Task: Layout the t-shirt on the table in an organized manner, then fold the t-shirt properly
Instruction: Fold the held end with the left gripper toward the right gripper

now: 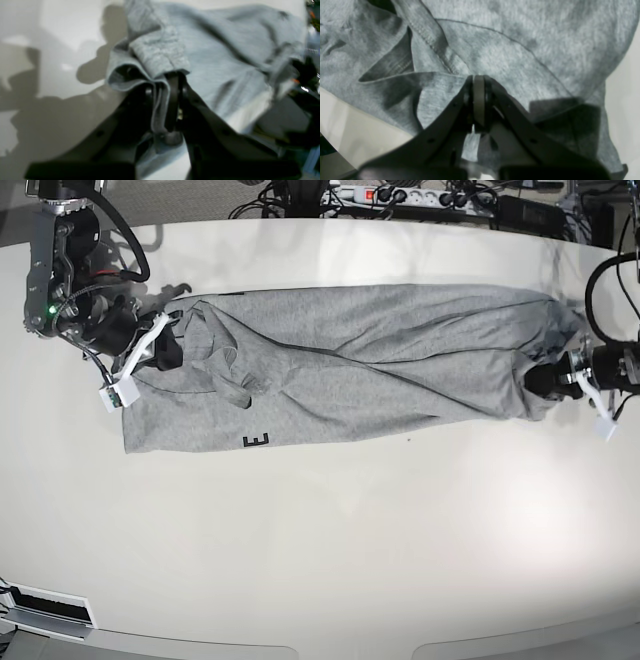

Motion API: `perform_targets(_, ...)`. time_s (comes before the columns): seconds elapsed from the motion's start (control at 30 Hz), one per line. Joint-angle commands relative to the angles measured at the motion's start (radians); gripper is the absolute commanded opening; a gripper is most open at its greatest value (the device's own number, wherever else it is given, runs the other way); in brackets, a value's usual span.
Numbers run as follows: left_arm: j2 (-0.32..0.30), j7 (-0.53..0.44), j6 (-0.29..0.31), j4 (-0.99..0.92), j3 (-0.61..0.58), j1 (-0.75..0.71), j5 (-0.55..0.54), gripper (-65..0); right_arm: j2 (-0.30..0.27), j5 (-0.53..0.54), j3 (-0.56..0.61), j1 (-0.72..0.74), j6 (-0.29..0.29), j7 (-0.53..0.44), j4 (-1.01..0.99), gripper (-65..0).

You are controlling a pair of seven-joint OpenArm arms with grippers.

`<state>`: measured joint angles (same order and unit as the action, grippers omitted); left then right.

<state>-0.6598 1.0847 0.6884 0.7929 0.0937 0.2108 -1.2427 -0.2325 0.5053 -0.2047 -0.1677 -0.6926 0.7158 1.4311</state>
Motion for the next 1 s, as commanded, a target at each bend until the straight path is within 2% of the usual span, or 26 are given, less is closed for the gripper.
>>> perform_targets(0.0,-0.024,0.017,0.010,0.043,0.008,0.019,-0.056,-65.0,-0.012,0.016,-0.004,0.019,-0.006,-0.019,0.015,-65.0)
perform_targets(0.2,-0.017,0.136,0.010,0.204,0.008,0.016,-0.198,-65.0,-0.011,0.011,-0.004,0.035,-0.006,-0.020,0.015,-65.0)
perform_targets(0.4,0.071,0.211,0.010,0.248,0.007,0.016,-0.241,-65.0,-0.012,0.010,-0.004,0.047,-0.006,-0.019,0.015,-65.0)
perform_targets(0.6,0.172,0.209,0.010,0.248,0.006,0.017,-0.241,-65.0,-0.012,0.011,-0.004,0.049,-0.006,-0.018,0.015,-65.0)
perform_targets(0.83,0.288,0.152,0.010,0.248,0.006,0.017,-0.238,-65.0,-0.011,0.011,-0.004,0.049,-0.006,-0.015,0.015,-65.0)
perform_targets(0.97,0.338,0.070,0.010,0.248,0.006,0.017,-0.149,-65.0,-0.012,0.011,-0.004,0.049,-0.006,-0.012,0.015,-65.0)
